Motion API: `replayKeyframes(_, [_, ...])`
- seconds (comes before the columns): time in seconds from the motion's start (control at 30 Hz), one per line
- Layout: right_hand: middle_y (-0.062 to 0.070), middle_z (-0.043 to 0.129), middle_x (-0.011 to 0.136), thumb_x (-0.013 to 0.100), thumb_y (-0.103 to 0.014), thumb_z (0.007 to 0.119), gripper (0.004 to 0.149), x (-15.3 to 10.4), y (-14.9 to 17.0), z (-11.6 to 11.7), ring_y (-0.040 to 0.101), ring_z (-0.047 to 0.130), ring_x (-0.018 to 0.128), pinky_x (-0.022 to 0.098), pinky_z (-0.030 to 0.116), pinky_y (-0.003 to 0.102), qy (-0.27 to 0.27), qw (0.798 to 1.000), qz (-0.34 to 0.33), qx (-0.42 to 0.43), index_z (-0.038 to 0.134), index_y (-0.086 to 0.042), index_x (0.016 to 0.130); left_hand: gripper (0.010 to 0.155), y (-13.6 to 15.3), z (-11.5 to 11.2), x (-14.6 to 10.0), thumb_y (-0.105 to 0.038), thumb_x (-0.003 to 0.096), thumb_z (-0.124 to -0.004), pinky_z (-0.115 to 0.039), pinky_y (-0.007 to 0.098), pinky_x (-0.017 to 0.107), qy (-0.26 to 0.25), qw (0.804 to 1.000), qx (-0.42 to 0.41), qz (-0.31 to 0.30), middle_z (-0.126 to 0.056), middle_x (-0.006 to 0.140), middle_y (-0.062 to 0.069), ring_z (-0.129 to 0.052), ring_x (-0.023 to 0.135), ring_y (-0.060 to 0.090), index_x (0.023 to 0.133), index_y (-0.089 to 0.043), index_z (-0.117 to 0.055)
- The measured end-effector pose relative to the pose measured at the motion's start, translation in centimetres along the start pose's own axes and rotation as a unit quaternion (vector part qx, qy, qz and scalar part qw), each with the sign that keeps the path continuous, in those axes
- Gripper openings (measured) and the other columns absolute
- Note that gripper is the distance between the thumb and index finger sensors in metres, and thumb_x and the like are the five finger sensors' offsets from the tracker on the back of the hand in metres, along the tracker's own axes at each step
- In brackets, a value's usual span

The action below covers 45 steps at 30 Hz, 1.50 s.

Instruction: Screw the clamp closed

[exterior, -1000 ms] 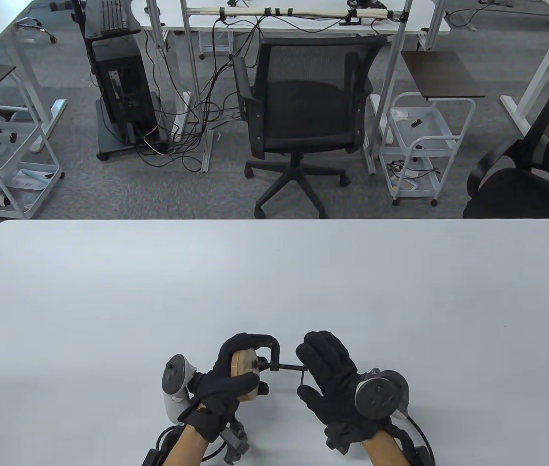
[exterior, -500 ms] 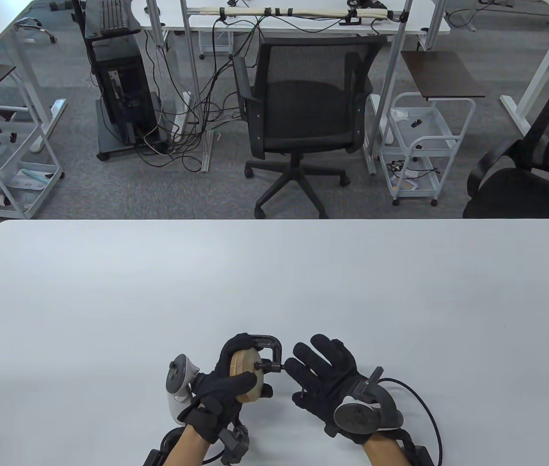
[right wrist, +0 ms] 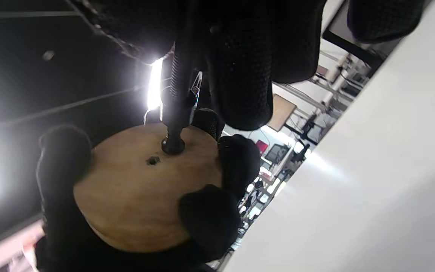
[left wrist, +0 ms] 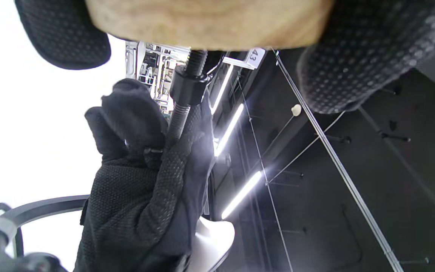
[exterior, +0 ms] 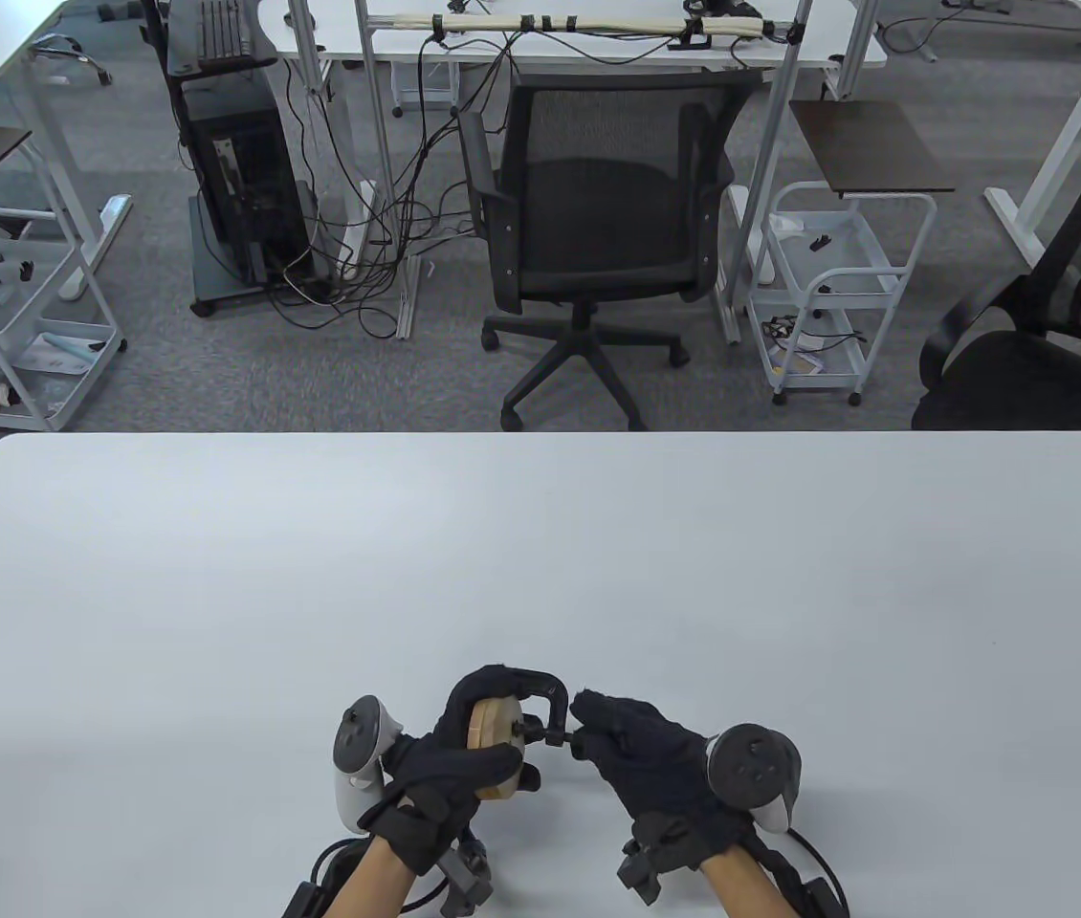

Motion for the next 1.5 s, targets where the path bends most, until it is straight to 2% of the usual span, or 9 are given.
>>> replayKeyframes(0.23, [0.011,0.106,0.054,0.047,-0.036,0.080,0.066,0.0,0.7,0.1,0.035,0.094,0.067,0.052,0.070,0.064,0.002,0.997,0.025,0.075,0.061,0.003,0.097,0.092,-0.2,0.0,0.0,-0.057,0.0452,-0.098,-0.080,0.065,0.055,0.005,1.000,0.019,-0.009,-0.035,0.124,-0.002,-0.053,0.100,0.058,0.113,-0.037,-0.040])
replayKeyframes(0.4, [0.021,0.077,0.096,0.049,-0.046,0.074,0.075,-0.1,-0.4,-0.5,0.050,0.065,0.089,0.057,0.059,0.069,0.003,1.000,-0.023,-0.003,0.043,-0.010,0.107,0.092,-0.4,0.7,-0.1,-0.057,0.0446,-0.098,-0.081,0.065,0.055,-0.021,1.000,0.018,-0.015,-0.035,0.124,-0.002,-0.054,0.100,0.058,0.113,-0.037,-0.040])
replayKeyframes(0.5, [0.014,0.054,0.111,0.050,-0.033,0.073,0.068,-0.2,-1.9,-0.7,0.052,0.051,0.096,0.061,0.051,0.071,0.002,0.992,-0.086,-0.088,0.043,-0.021,0.109,0.092,-0.4,1.1,-0.2,-0.058,0.0452,-0.098,-0.081,0.064,0.055,-0.034,0.999,0.004,-0.019,-0.035,0.124,-0.002,-0.054,0.100,0.058,0.113,-0.037,-0.039])
replayKeyframes(0.7, [-0.011,0.014,0.116,0.043,-0.021,0.083,0.089,-1.0,-4.5,1.3,0.042,0.029,0.103,0.068,0.039,0.069,-0.051,0.908,-0.192,-0.369,0.023,-0.045,0.104,0.092,-0.3,1.5,-0.3,-0.058,0.0457,-0.097,-0.081,0.064,0.055,-0.040,0.997,-0.054,-0.024,-0.034,0.124,-0.003,-0.053,0.100,0.058,0.113,-0.037,-0.038])
replayKeyframes(0.77, [-0.013,0.012,0.114,0.041,-0.023,0.086,0.093,-1.3,-5.1,2.0,0.040,0.030,0.103,0.068,0.039,0.067,-0.043,0.867,-0.224,-0.444,0.020,-0.045,0.103,0.092,-0.2,1.4,-0.3,-0.058,0.0462,-0.097,-0.081,0.064,0.056,-0.033,0.997,-0.060,-0.022,-0.033,0.124,-0.002,-0.053,0.100,0.058,0.113,-0.037,-0.038])
replayKeyframes(0.93, [-0.012,0.028,0.116,0.044,-0.033,0.084,0.082,-1.1,-5.3,3.0,0.038,0.032,0.104,0.069,0.040,0.067,-0.072,0.828,-0.230,-0.506,0.030,-0.040,0.105,0.092,0.5,1.0,-0.3,-0.058,0.0462,-0.097,-0.080,0.064,0.056,-0.024,0.998,-0.064,-0.008,-0.033,0.124,-0.002,-0.052,0.100,0.058,0.114,-0.037,-0.038])
replayKeyframes(1.17, [0.002,0.069,0.107,0.049,-0.047,0.072,0.060,-0.9,-4.7,1.4,0.037,0.056,0.100,0.064,0.054,0.067,-0.045,0.914,-0.191,-0.356,0.057,-0.029,0.105,0.092,0.6,1.0,-0.3,-0.058,0.0461,-0.097,-0.080,0.064,0.056,-0.019,0.999,-0.039,-0.005,-0.033,0.124,-0.002,-0.052,0.100,0.058,0.114,-0.037,-0.038])
replayKeyframes(1.3, [0.007,0.098,0.080,0.048,-0.042,0.075,0.056,-0.3,-2.9,0.7,0.036,0.092,0.074,0.054,0.073,0.060,-0.048,0.977,-0.113,-0.176,0.071,-0.015,0.098,0.092,0.8,0.8,-0.3,-0.057,0.0457,-0.097,-0.080,0.065,0.055,-0.008,1.000,-0.016,0.003,-0.034,0.124,-0.002,-0.053,0.100,0.058,0.114,-0.036,-0.039])
replayKeyframes(1.5, [0.010,0.106,0.058,0.048,-0.035,0.078,0.062,0.2,0.3,0.4,0.036,0.101,0.056,0.047,0.077,0.058,-0.034,0.996,-0.008,0.083,0.063,0.000,0.097,0.092,0.7,0.3,0.0,-0.058,0.0454,-0.097,-0.080,0.065,0.055,0.009,1.000,-0.013,-0.002,-0.034,0.124,-0.002,-0.053,0.100,0.058,0.114,-0.037,-0.039])
Point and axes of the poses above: the tracker on the back of each hand, its own y axis roughly to the little-finger side, its own x axis roughly from the wrist to the fingertips, z = x × y, the point moved 4 cm from there along x, roughly from the wrist to the fingertips
